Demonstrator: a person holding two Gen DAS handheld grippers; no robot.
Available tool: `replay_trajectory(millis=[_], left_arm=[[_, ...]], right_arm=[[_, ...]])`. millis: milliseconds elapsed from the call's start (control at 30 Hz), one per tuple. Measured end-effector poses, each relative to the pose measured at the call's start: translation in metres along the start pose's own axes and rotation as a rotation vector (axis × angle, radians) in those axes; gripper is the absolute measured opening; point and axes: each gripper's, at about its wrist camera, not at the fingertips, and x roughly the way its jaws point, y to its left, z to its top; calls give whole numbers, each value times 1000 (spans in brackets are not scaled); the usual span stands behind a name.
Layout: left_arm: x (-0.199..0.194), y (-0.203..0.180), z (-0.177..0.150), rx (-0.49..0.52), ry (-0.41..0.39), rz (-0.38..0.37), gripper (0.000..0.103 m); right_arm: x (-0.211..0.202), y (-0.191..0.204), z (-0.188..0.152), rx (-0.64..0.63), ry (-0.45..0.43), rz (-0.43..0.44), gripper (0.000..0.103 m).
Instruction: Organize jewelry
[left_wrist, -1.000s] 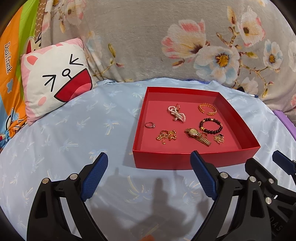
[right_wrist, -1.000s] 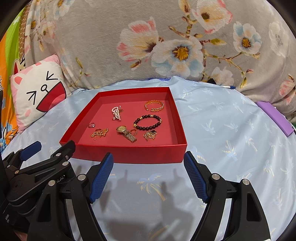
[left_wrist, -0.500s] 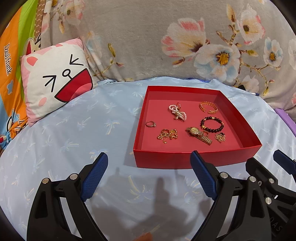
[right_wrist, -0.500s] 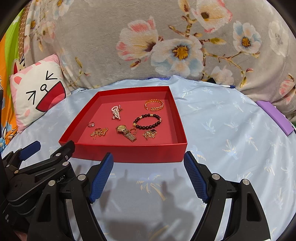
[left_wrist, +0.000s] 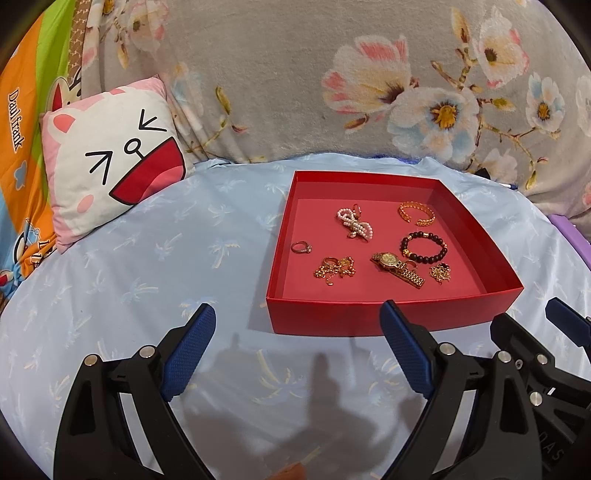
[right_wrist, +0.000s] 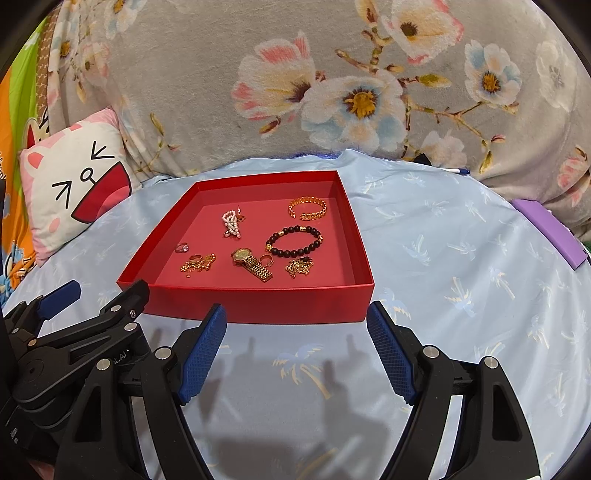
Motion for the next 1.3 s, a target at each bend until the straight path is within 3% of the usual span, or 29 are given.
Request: replay_trajectory(millis=[1167,1300], left_arm=[[4,5,-4,6,10,9,88],[1,4,-6,10,-2,43,88]], right_arm=[[2,-2,-2,3,5,2,77],[2,-2,-2,0,3,-4,79]])
